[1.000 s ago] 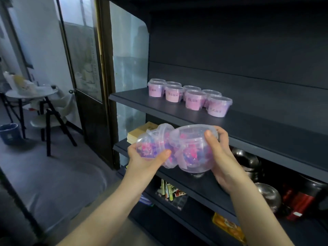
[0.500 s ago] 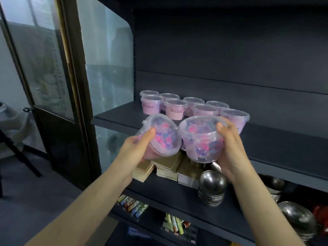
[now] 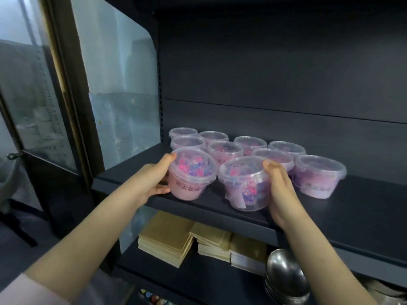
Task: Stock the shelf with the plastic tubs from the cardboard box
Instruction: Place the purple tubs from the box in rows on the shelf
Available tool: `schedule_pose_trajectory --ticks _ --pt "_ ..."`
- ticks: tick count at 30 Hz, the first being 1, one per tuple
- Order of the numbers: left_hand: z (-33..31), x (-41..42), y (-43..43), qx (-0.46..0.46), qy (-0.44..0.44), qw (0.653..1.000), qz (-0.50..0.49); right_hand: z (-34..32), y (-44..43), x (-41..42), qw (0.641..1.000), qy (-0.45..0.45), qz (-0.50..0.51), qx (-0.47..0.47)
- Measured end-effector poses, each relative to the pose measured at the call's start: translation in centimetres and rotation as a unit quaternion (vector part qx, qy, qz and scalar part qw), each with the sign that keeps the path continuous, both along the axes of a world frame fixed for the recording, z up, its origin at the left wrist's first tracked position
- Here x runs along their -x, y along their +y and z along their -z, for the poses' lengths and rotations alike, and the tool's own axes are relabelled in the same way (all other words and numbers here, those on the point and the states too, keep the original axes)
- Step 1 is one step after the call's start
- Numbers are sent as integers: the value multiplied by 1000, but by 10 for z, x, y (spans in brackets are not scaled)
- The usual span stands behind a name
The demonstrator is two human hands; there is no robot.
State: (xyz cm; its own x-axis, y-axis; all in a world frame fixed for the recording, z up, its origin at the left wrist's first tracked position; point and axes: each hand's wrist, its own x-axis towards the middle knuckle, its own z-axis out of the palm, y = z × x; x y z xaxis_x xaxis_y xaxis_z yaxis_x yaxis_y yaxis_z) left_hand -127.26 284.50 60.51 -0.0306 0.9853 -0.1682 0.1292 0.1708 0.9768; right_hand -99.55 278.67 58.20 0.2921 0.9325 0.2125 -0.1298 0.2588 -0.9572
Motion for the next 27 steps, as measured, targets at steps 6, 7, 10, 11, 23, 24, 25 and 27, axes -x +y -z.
schedule_pose_trajectory --ticks 6,7,10,11,23,24,25,27 --pt "0 19 41 -38 129 991 -18 2 29 -1 995 -85 -39 19" --pt "2 21 44 -71 155 985 -25 2 31 -1 993 -113 -21 18" --pt "6 29 42 -299 212 930 13 -3 28 -2 967 -247 62 -25" --pt "4 30 39 -370 229 898 66 -6 26 -1 948 -302 87 -48" --pt "-12 66 67 -487 401 738 240 -31 35 39 903 -424 -63 -25" --pt "-13 73 73 -477 381 748 261 -33 37 46 895 -444 -46 -23" --pt "-14 80 80 -470 361 754 283 -36 39 52 874 -485 -5 -30" --pt "-11 95 93 -472 336 753 312 -39 37 65 821 -560 90 -63"
